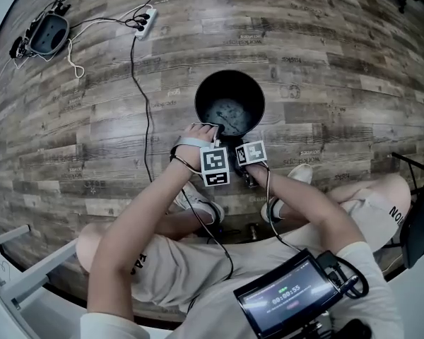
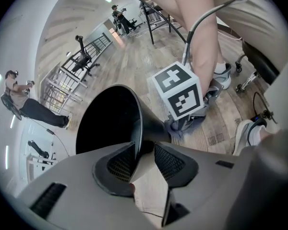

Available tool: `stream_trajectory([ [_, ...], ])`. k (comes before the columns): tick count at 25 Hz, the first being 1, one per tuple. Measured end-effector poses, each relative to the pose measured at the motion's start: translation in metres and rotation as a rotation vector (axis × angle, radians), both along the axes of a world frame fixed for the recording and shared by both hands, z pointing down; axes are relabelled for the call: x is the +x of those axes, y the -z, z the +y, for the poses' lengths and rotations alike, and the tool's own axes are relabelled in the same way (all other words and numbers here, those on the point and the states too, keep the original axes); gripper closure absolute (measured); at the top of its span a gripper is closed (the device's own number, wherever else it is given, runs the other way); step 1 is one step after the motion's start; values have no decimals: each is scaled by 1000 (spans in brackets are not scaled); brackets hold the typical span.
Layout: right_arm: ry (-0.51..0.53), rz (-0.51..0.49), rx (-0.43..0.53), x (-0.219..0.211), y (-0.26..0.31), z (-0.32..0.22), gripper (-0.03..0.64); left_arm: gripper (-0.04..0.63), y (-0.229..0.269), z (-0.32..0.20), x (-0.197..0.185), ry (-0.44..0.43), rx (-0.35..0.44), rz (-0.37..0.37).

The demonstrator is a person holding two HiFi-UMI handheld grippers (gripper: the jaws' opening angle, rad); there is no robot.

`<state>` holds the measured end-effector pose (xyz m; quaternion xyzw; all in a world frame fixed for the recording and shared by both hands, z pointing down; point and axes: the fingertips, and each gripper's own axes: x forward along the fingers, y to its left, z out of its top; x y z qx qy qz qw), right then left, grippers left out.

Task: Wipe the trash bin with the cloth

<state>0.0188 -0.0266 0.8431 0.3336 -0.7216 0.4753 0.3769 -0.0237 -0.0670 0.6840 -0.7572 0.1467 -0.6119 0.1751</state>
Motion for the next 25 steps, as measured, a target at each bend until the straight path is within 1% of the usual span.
stream_trajectory([
  [2,74,-11,-8,-2,13,18,537,457,5,4,0,-16,-28,18],
  [3,93,-20,-12,-1,20,24,537,457,7,4,-1,-36,-33,18],
  [6,82,-43,-13,9,41,31,537,457,12,2,-9,-105,-39,-21],
  [8,66,-51,-2,14,55,31,537,449,9,3,-17,-142,-70,-38],
  [10,71,-71,21,12,72,28,537,442,6,4,-25,-169,-100,-34],
  [12,79,-101,42,9,95,24,537,436,5,1,-30,-175,-89,-14],
  [14,73,-133,58,6,120,19,537,437,4,-5,-31,-169,-41,-21],
  [15,66,-148,69,6,133,15,537,452,2,-7,-32,-168,-17,-38],
  [16,60,-162,85,5,145,12,537,452,1,-8,-31,-164,-3,-53],
  [18,45,-188,120,4,167,5,537,453,0,-7,-28,-132,-21,-60],
  [20,15,-210,145,2,183,1,537,451,0,-4,-24,-87,-57,-40],
  [22,-13,-221,153,1,190,0,537,453,0,-1,-17,-45,-76,-25],
  [25,-17,-217,154,-3,190,0,537,459,1,6,-3,17,-112,14],
])
